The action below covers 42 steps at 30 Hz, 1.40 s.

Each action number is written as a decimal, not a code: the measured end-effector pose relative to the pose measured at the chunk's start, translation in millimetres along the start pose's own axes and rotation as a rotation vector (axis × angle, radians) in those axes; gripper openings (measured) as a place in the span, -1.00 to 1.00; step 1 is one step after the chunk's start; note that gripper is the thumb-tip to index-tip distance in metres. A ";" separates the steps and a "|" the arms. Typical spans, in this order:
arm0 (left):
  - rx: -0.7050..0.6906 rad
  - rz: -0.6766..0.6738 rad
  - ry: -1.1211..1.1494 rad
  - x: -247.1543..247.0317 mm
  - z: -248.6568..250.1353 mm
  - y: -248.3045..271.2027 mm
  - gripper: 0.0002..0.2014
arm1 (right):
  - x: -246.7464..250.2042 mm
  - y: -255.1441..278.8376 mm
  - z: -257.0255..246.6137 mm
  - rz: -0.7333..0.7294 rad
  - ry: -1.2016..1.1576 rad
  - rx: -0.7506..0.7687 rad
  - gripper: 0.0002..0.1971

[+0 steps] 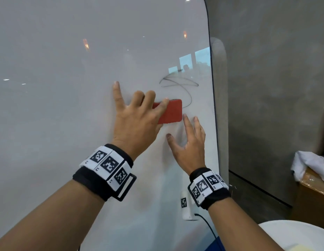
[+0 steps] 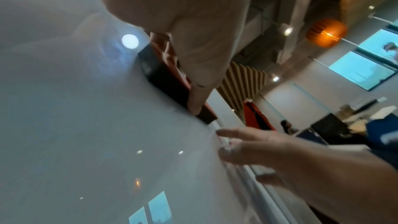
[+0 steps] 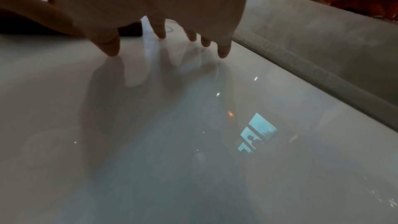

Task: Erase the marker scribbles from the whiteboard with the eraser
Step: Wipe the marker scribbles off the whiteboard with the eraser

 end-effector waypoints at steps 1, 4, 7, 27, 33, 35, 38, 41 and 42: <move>0.025 0.004 -0.004 1.1 -3.2 -1.7 -0.38 | 0.1 -0.7 1.2 0.001 0.017 0.012 -0.20; 0.135 0.038 0.006 4.7 -8.8 -9.3 -0.34 | -0.7 -2.9 3.5 -0.005 0.017 0.015 -0.17; 0.096 0.024 0.024 1.3 -3.7 -9.1 -0.33 | -4.1 -2.0 1.7 -0.006 -0.012 0.002 -0.15; 0.175 0.007 -0.002 8.4 -10.8 -20.3 -0.35 | -2.7 -5.4 4.1 -0.006 -0.019 -0.011 -0.15; -0.057 -0.036 -0.056 3.8 2.5 -17.7 -0.41 | -4.2 -4.7 3.0 0.024 -0.033 -0.002 -0.15; 0.076 -0.006 -0.059 6.6 -6.5 -24.7 -0.39 | -3.8 -5.2 3.6 0.016 -0.029 -0.003 -0.15; 0.225 0.018 -0.020 9.9 -16.7 -33.0 -0.34 | -3.7 -5.7 4.2 -0.004 -0.030 -0.013 -0.16; -0.025 -0.018 -0.026 1.9 -1.7 -26.0 -0.35 | -3.7 -4.5 2.8 0.017 -0.038 -0.009 -0.14; -0.082 -0.031 -0.036 -0.3 2.4 -23.6 -0.35 | -4.0 -4.2 2.4 0.020 -0.039 -0.011 -0.15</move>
Point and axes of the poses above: each hand's wrist, its own y-axis away from the middle knuckle, its own x-axis out of the back of the hand, z = x × y, the point moved 2 cm from there along -y, towards the middle knuckle, and after that the axes turned 11 degrees about -x, right-handed, at the moved point
